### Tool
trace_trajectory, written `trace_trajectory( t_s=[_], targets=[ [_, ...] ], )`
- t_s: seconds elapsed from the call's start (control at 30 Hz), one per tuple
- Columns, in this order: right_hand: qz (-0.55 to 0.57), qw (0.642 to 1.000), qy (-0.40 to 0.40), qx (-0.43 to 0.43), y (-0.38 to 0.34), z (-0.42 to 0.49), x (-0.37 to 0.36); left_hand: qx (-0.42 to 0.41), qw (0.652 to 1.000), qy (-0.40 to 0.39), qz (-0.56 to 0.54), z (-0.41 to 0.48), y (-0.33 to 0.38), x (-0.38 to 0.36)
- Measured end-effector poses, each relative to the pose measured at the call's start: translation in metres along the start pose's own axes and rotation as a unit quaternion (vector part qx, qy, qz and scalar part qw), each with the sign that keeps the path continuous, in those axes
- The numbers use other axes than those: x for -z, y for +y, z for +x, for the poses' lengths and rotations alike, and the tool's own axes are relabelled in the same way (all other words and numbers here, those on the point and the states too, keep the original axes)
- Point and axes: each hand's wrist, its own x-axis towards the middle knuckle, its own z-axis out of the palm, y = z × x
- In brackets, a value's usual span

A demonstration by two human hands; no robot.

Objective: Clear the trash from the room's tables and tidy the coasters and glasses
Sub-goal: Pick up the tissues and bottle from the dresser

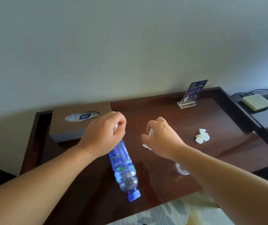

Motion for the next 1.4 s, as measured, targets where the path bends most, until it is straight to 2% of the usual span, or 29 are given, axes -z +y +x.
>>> trace_trajectory(
  t_s=[0.33,0.53,0.83,0.93,1.17,1.4],
  targets=[
    [0.017,0.999,0.034,0.027,0.008,-0.014,0.049,-0.053,0.998,0.021,-0.001,0.025,0.037,0.003],
    [0.006,0.997,0.03,0.077,0.035,-0.014,0.085,-0.038,0.999,0.008,0.019,0.049,0.07,-0.022],
    [0.051,0.991,0.004,0.128,0.127,-0.005,0.148,0.017,0.998,0.02,0.066,0.088,0.14,-0.091],
    [0.057,0.992,-0.018,0.112,0.153,-0.002,0.162,0.032,0.997,0.014,0.074,0.095,0.161,-0.107],
    [0.016,0.995,-0.041,0.092,0.186,0.008,0.161,0.065,0.993,-0.066,0.07,0.105,0.176,-0.127],
    [-0.034,0.996,-0.07,0.047,0.213,0.009,0.149,0.053,0.992,-0.101,0.045,0.116,0.168,-0.143]
  ],
)
